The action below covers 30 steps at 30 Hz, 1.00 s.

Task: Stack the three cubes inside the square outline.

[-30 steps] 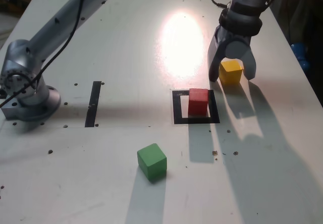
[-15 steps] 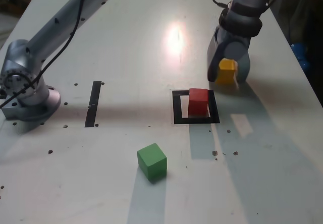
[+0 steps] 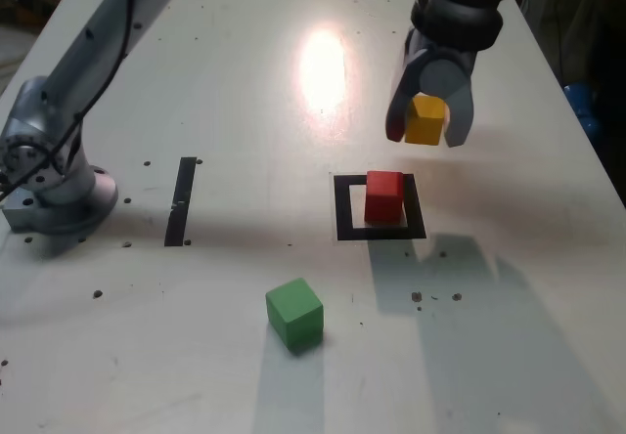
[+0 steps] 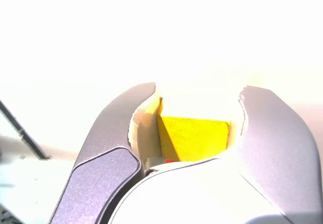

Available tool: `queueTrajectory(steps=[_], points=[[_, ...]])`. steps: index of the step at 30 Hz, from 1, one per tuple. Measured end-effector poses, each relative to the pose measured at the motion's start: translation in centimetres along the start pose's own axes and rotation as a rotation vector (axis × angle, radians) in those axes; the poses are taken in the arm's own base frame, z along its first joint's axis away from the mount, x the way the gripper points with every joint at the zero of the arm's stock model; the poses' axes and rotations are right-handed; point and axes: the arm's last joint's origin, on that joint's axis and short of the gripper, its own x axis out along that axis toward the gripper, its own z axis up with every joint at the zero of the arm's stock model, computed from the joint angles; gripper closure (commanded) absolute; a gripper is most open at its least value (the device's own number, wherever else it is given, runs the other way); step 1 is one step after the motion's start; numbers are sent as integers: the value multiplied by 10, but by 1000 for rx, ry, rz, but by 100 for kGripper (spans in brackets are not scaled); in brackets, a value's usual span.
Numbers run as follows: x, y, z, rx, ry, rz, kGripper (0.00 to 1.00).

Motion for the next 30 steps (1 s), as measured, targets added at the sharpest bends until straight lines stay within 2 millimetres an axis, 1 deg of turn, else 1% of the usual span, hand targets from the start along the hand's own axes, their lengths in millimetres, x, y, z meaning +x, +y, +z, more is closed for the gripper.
queueTrajectory(steps=[4, 12, 21, 30], points=[[-14, -20, -20, 7, -4, -13, 72], [-22, -47, -45, 18, 11, -36, 72], [-12, -68, -45, 40, 28, -59, 72], [-6, -71, -44, 45, 35, -69, 72]])
